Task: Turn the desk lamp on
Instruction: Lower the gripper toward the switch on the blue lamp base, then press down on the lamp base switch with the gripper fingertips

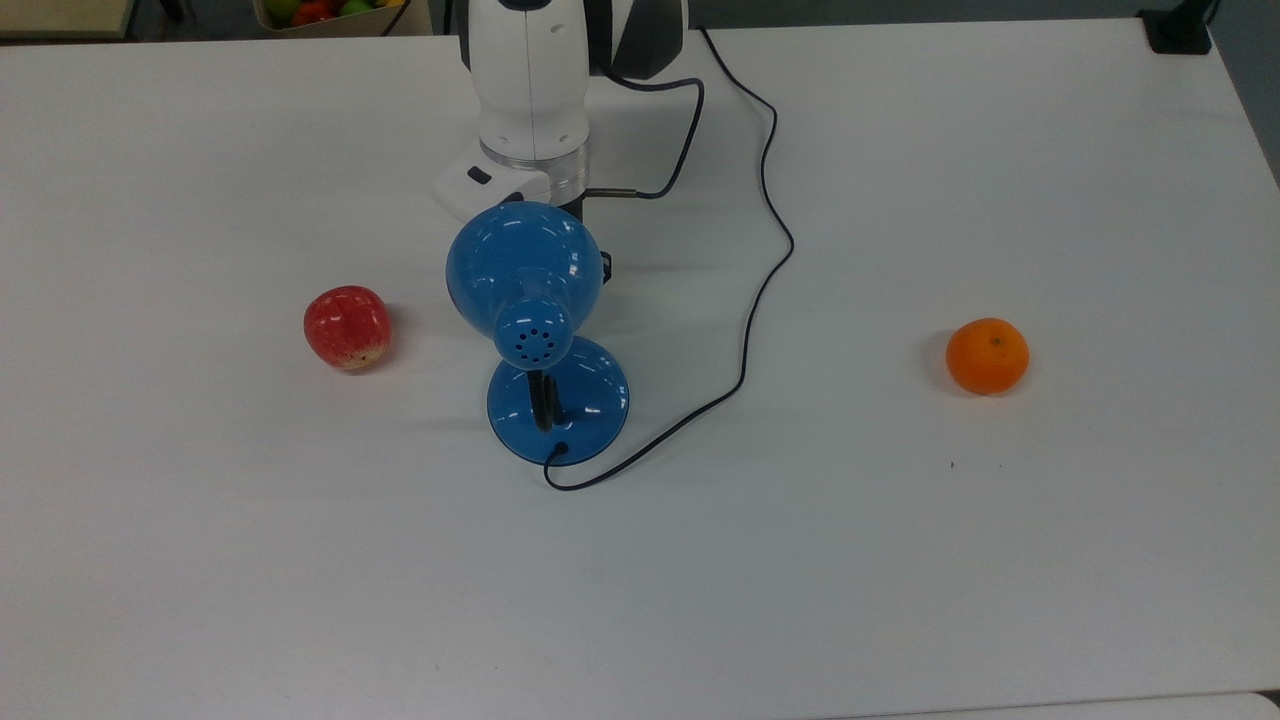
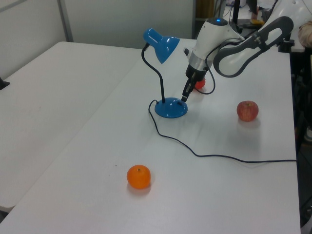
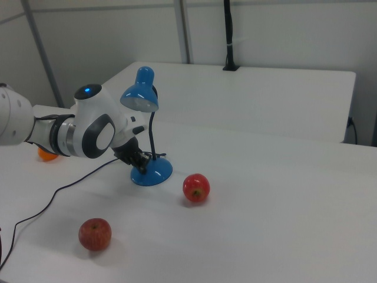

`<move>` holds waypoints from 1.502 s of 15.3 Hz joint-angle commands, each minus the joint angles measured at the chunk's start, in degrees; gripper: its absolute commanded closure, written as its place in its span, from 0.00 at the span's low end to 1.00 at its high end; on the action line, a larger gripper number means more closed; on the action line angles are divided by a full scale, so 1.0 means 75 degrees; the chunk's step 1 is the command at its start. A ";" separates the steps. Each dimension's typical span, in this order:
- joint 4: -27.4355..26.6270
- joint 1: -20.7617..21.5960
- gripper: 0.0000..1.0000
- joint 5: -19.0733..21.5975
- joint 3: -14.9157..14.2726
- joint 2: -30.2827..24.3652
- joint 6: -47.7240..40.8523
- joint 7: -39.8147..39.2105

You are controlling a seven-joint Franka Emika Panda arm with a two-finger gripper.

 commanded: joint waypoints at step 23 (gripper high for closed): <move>0.0256 0.0064 1.00 -0.0605 -0.0033 0.0557 0.0918 0.0266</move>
